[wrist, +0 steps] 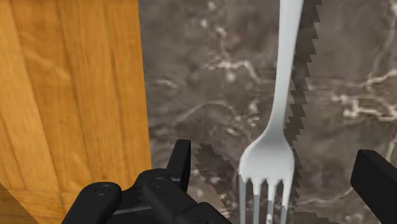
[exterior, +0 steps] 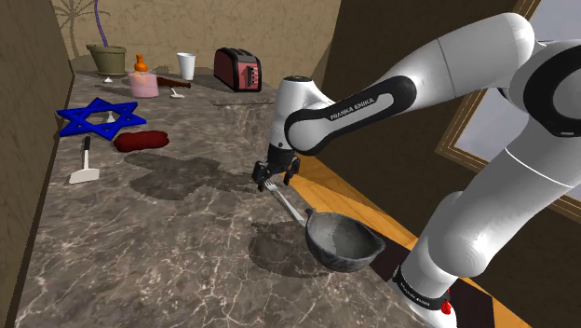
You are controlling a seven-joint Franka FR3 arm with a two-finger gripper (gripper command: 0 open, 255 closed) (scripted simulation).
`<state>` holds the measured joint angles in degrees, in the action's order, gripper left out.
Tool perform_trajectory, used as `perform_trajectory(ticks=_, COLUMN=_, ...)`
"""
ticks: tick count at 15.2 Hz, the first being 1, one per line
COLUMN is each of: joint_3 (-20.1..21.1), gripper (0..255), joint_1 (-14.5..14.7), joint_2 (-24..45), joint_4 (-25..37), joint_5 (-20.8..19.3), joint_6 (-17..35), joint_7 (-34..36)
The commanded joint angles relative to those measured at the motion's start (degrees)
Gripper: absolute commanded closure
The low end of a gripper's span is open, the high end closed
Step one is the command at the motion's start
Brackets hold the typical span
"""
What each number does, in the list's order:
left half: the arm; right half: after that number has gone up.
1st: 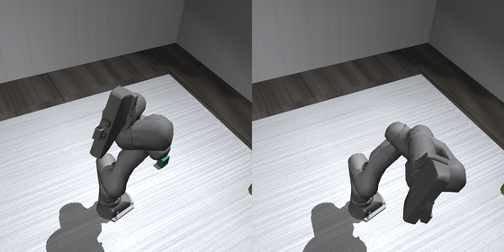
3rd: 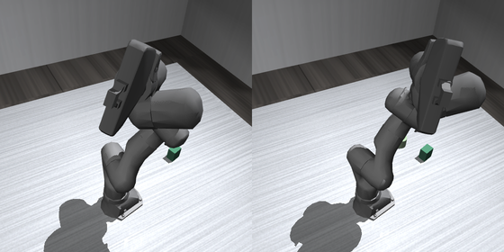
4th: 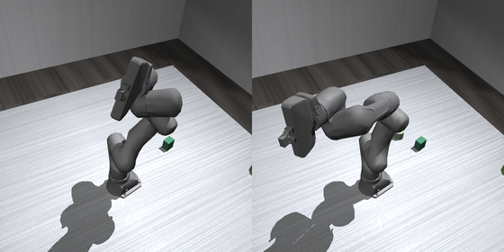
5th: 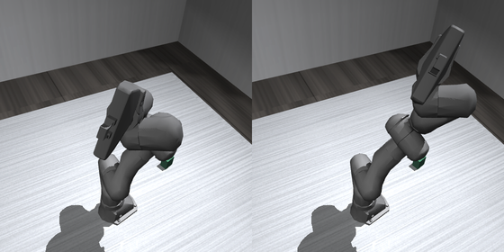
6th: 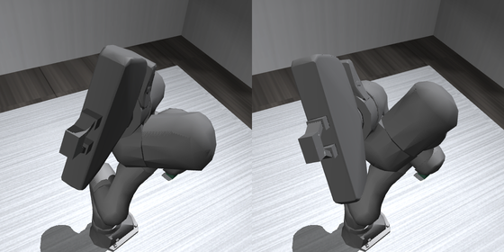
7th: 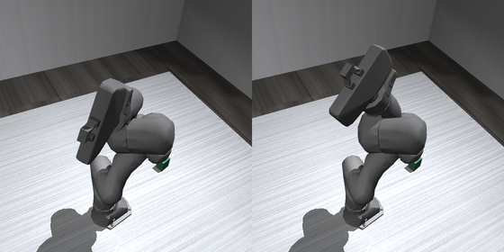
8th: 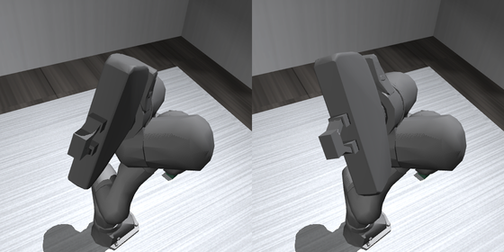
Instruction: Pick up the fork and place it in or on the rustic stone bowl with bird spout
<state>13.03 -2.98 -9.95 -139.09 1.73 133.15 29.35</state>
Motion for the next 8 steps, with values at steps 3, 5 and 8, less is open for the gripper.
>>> perform_trajectory(ticks=3, joint_3=0.0, gripper=255, joint_1=0.0, joint_2=0.0, joint_4=0.0, joint_5=0.0, joint_6=0.0, joint_7=0.0)
perform_trajectory(ticks=5, joint_3=0.0, gripper=255, joint_1=0.0, joint_2=0.2, joint_4=0.1, joint_5=-0.1, joint_6=0.1, joint_7=0.0)
perform_trajectory(ticks=8, joint_3=0.1, gripper=255, joint_1=0.0, joint_2=0.4, joint_4=0.2, joint_5=-0.1, joint_6=0.2, joint_7=0.2)
